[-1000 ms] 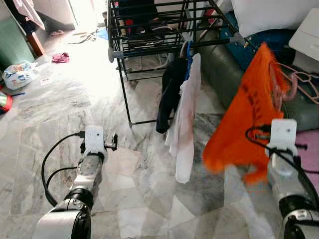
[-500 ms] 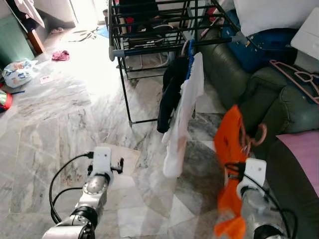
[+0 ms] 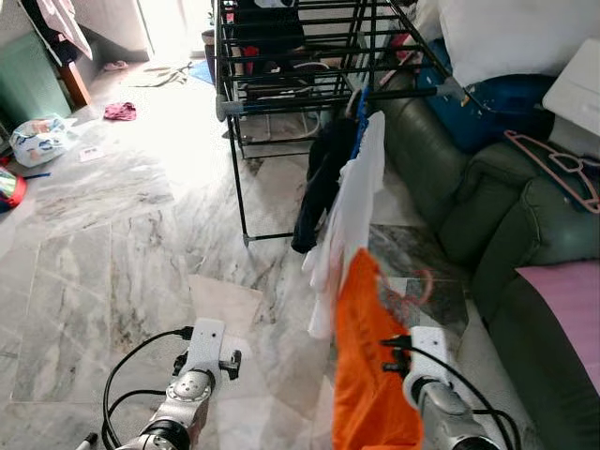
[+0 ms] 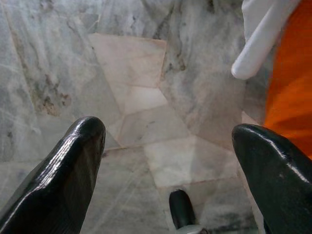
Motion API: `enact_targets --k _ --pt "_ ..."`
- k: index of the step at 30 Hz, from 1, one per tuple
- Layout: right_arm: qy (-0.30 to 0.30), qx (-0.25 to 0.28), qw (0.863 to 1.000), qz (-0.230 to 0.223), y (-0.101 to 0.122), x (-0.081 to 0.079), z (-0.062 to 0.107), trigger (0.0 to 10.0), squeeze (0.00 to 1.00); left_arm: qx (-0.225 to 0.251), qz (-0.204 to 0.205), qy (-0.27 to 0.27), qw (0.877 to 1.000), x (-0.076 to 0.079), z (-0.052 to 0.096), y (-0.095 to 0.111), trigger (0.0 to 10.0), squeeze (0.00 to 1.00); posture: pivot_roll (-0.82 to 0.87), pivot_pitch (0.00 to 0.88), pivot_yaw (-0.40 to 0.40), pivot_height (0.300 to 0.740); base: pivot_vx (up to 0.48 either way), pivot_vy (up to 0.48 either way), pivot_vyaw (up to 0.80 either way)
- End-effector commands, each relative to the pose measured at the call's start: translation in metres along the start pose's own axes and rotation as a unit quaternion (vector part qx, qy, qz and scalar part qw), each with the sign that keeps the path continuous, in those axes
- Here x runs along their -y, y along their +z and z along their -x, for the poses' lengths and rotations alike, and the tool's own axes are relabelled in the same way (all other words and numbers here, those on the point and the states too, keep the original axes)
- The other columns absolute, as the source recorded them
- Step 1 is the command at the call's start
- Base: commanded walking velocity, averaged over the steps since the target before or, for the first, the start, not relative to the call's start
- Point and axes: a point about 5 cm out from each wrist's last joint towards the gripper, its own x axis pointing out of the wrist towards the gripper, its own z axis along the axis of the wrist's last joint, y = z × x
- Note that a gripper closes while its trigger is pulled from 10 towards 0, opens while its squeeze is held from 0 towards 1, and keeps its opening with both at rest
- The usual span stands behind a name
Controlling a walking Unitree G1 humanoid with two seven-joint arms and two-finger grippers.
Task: Hang hanger
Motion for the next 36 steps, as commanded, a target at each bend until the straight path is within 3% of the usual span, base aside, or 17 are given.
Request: enact_targets --k 1,6,17,21,29,36 --pt "0.007 -0.014 1.000 0.008 -0.006 -0.002 0.001 10.0 0.00 -0.017 -0.008 0.001 1.000 0.000 0.001 -0.008 10.0 0.00 -0.01 0.000 -0.025 0.740 0.000 0.000 0.00" --pt "0.020 -0.030 0.999 0.023 -0.015 -0.012 0.003 10.0 0.00 -0.048 -0.024 0.005 0.999 -0.007 0.006 -0.027 10.0 0.00 0.00 0.000 -0.023 0.740 0.000 0.000 0.00" --pt "0.004 -0.051 0.999 0.019 -0.028 -0.005 0.008 10.0 0.00 -0.067 -0.050 0.002 0.997 -0.014 0.010 -0.039 10.0 0.00 -0.01 0.000 0.004 0.740 0.000 0.000 0.00" --pt "-0.013 -0.048 0.998 0.028 -0.028 -0.003 0.008 10.0 0.00 -0.058 -0.037 -0.013 0.998 -0.012 0.010 -0.038 10.0 0.00 -0.02 0.000 0.011 0.740 0.000 0.000 0.00" --pt "-0.091 -0.002 0.996 -0.009 -0.014 0.026 0.009 10.0 0.00 -0.007 0.043 -0.017 0.999 -0.013 0.003 -0.010 10.0 0.00 -0.05 0.008 0.019 0.740 0.138 0.000 -0.05" --pt "-0.116 0.011 0.993 -0.001 -0.010 0.041 0.012 10.0 0.00 -0.001 0.051 -0.013 0.999 -0.016 0.002 -0.007 10.0 0.00 -0.06 0.014 0.019 0.740 0.328 0.000 -0.06"
